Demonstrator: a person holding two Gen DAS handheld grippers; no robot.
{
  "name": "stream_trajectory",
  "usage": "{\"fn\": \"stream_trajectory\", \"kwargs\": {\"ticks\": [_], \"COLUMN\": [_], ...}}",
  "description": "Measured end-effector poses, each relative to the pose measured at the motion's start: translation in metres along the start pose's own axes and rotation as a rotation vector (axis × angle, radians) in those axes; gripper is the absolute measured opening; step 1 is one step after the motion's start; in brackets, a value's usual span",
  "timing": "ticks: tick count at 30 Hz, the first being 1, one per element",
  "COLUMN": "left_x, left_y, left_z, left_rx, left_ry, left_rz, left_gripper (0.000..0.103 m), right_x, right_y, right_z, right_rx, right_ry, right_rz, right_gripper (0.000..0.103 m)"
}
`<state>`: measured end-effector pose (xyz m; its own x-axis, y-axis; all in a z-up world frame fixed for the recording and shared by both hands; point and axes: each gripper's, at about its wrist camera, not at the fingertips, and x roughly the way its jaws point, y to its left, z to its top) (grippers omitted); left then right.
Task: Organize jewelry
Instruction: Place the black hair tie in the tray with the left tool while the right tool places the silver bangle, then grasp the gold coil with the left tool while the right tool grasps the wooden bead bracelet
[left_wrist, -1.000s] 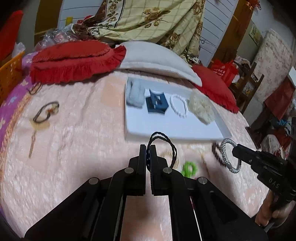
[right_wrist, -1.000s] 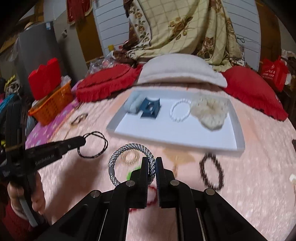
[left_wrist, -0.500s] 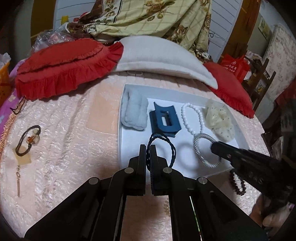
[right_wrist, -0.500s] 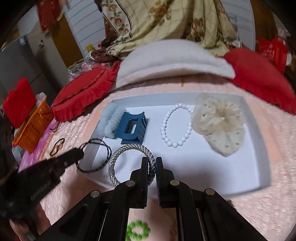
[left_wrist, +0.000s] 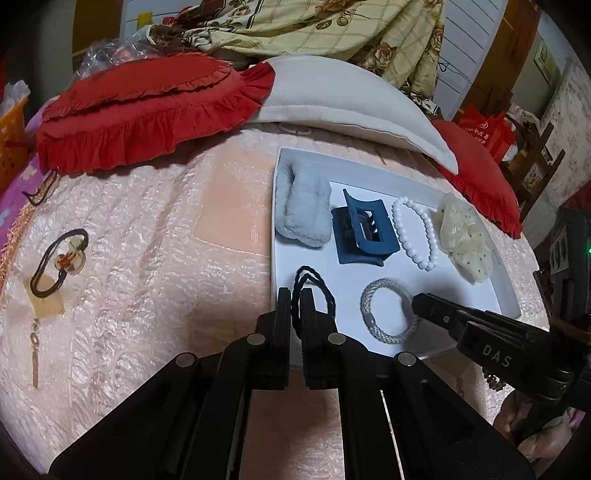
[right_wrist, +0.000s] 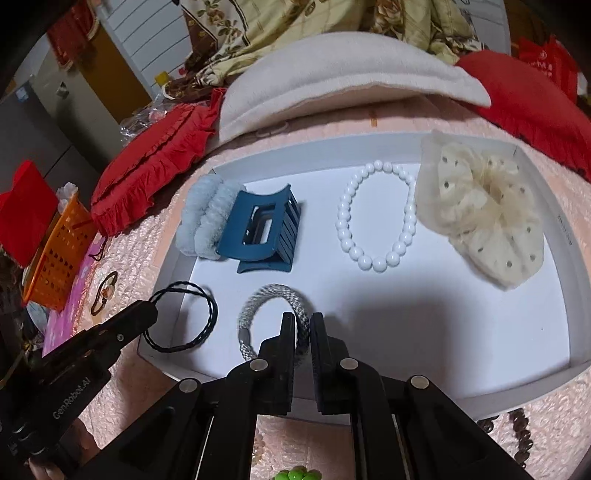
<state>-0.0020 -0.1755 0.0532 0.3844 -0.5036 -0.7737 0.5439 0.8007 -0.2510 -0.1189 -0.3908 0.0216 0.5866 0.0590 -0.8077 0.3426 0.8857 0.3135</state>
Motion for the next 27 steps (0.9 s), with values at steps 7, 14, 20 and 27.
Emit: {"fn": "stream_trajectory", "kwargs": {"ticks": [7,14,20,27], "left_x": [-0.019,-0.063,-0.101,-0.091], "left_y": [-0.011,-0.016,-0.028,-0.027], "left_z": [-0.006,-0.015,-0.031,-0.071], "left_rx": [0.018,0.002,0.018,-0.055], "left_ry": [-0.028,-0.117,-0.182,-0.076], "left_rz": [-0.019,-0.031,-0.005,0.0], "left_gripper": [0.028,0.033,0.033,0.034], "right_x": [-0.023,-0.098,-0.145,-0.142], "right_y": [0.004,-0.012,-0.064,-0.152], "right_z": [0.0,-0.029,-0.075,-0.11], "right_rx": [-0.01,-0.062,-0.116,0.136], "right_ry": [-0.048,-0.163,-0.252,-0.119], "right_rz": [0.015,-0.006,-0.217,-0.15], "right_gripper": [0.039,0.039,0.04,0.04]}}
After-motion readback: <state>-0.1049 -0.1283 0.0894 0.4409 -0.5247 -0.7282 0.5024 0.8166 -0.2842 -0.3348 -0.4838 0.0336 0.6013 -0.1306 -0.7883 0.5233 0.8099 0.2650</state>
